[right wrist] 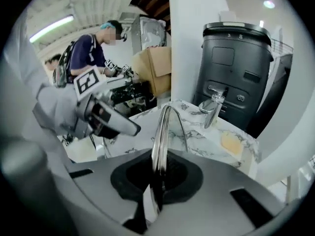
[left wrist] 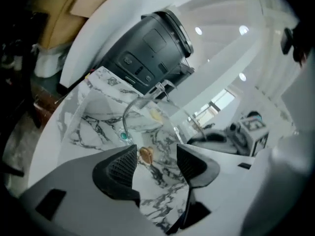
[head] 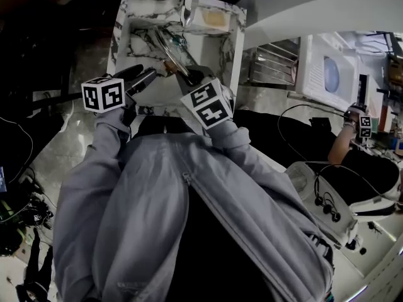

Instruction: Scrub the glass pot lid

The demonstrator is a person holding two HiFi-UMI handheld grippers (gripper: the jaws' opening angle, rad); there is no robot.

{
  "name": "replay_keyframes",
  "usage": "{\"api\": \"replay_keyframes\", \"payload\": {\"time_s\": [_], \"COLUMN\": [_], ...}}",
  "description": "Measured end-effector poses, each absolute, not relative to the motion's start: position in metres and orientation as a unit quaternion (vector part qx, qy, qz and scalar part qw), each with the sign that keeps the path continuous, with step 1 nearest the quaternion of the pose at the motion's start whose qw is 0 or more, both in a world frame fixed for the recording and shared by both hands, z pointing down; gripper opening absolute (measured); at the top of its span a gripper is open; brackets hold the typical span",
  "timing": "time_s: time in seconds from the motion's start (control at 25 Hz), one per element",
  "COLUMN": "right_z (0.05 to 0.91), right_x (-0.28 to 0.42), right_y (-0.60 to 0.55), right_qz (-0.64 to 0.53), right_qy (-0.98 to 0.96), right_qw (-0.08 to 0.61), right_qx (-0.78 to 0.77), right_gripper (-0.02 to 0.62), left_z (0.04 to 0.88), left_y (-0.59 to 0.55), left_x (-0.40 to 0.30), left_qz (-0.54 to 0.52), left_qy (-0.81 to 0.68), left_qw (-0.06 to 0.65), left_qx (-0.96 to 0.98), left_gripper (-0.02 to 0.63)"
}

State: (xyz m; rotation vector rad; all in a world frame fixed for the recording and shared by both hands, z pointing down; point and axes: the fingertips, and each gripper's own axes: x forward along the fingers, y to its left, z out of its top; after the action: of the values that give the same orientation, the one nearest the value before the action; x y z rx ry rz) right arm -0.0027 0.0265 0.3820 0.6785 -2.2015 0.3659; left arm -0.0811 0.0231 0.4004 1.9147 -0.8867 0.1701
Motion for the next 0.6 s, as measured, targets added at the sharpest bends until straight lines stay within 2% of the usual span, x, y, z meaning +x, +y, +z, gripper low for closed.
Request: {"api": "replay_keyframes", "payload": {"time_s": [0.16, 0.4, 0.6], "right_z": [0.365, 0.358, 0.355], "right_x": [0.003, 0.005, 0.010], "right_y": [0.022, 0.033, 0.038], "right_qz": [0.216, 0.260, 0.291], "right_qy": [-0.874, -0.876, -0.876], "right_qw": [0.337, 0.306, 0.283], "right_qx": [0.274, 0.268, 0.262], "right_gripper": [0.041, 0.040, 0.041], "left_z": [0.430, 0.468, 0.480], "left_y": [0.037, 0.038, 0.040], "left_x": [-0.052, -0.037, -0.017], "left_qz": [0.165, 0.244, 0.265], "left_qy": [-0.317, -0.269, -0.207], "left_qw": [0.440, 0.424, 0.428], "left_qx": [0.824, 0.829, 0.839], "left_gripper": [0.280, 0.308, 0.308]}}
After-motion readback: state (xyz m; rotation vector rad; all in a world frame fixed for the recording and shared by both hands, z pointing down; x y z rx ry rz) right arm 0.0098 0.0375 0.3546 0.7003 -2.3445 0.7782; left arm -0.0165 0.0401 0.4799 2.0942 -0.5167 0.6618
